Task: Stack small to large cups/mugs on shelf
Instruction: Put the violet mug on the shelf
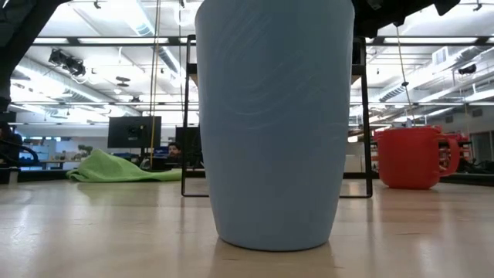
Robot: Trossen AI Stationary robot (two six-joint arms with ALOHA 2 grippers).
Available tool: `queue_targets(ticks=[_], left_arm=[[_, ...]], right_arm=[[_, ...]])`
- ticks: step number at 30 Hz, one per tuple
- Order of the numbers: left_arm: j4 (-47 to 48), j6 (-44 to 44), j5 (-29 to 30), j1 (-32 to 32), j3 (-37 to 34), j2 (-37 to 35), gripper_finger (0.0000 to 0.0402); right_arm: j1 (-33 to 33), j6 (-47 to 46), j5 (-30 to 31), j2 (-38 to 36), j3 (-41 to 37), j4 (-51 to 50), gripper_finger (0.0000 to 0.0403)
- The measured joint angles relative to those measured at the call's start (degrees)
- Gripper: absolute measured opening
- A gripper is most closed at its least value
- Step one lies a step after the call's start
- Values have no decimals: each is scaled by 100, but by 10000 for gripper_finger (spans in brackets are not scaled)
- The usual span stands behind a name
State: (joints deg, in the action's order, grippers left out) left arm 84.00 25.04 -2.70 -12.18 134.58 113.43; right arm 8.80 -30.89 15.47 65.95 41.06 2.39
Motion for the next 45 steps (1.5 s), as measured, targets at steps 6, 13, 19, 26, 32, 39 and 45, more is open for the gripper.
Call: queue_targets(ticks=[6, 13, 19, 26, 32, 39, 45], left_arm=[[623, -52, 625, -219, -7, -172, 119], [601, -378, 556, -246, -685, -395, 106], [482, -245, 663, -499, -2351, -1155, 91], [-1844, 465, 481, -425, -4520, -2697, 73], [-2852, 828, 418, -250, -5648, -2999, 62], [-4176, 1058, -15, -26, -6194, -2955, 66], [-4240, 1181, -27, 150, -6188, -2938, 61]], right_arm=[[0, -89, -14, 0, 0, -27, 52], [-20, -375, 22, -117, -2, -578, 52], [-17, -402, 125, -487, -2, -830, 52], [-136, -563, 263, -470, 0, -815, 52], [-342, -708, 224, -188, 0, -657, 48], [-531, -782, 32, -80, 4, -437, 29], [-529, -731, -190, 34, 0, -210, 20]])
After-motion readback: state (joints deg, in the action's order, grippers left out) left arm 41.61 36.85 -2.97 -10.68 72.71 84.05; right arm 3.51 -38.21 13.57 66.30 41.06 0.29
